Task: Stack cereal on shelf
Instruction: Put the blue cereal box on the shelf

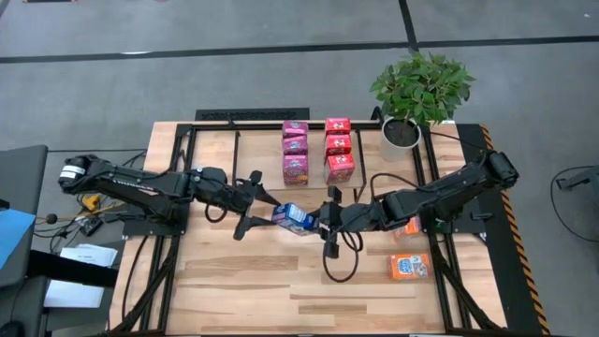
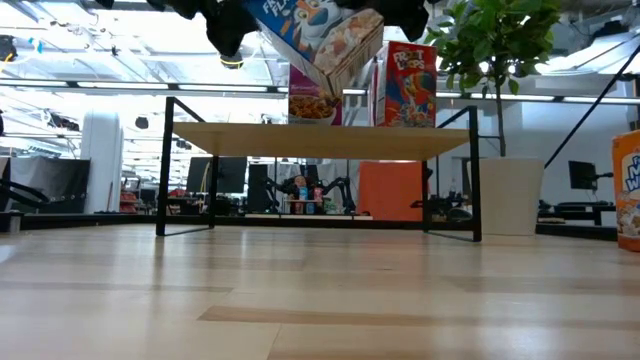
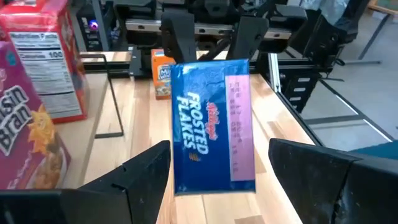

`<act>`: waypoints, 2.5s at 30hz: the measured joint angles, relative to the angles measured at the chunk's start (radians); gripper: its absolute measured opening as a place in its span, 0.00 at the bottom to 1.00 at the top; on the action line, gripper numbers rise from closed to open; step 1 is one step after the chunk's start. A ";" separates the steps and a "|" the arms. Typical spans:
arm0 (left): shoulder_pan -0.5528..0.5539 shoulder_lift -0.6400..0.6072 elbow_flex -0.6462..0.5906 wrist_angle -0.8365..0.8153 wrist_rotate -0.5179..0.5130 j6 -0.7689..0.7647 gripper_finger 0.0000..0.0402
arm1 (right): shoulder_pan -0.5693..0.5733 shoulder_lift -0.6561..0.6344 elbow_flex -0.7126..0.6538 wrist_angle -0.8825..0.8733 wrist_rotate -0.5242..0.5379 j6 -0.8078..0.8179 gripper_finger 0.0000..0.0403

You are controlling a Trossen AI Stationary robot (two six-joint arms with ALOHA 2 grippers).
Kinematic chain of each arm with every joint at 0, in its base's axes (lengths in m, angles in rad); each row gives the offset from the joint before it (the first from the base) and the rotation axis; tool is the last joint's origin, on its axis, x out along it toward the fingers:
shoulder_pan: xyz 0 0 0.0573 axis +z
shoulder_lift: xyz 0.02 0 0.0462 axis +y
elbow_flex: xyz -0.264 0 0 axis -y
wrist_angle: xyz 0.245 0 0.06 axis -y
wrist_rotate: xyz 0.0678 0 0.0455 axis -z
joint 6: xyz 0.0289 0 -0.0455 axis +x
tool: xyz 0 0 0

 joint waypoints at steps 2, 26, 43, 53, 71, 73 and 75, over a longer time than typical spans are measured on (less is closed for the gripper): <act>0.000 0.005 -0.001 -0.011 -0.003 0.001 0.65 | 0.001 0.000 0.000 0.000 0.000 0.000 0.41; 0.000 0.022 0.000 0.008 -0.033 0.015 0.74 | 0.001 0.000 0.000 -0.003 -0.001 0.003 0.43; 0.000 0.022 0.000 -0.010 -0.004 -0.050 0.62 | 0.001 0.000 0.000 -0.003 -0.002 0.003 0.42; 0.000 0.022 0.000 -0.011 -0.007 -0.051 0.50 | 0.001 0.001 0.000 -0.003 -0.002 0.003 0.47; 0.000 0.022 0.000 -0.022 -0.010 -0.079 0.44 | 0.014 0.001 0.000 -0.026 0.030 -0.050 0.59; 0.000 0.022 0.011 -0.061 -0.011 -0.084 0.43 | 0.022 0.001 0.000 -0.045 0.041 -0.051 0.62; 0.000 0.022 0.040 -0.124 -0.021 -0.085 0.42 | 0.032 -0.001 0.000 -0.063 0.046 -0.051 0.64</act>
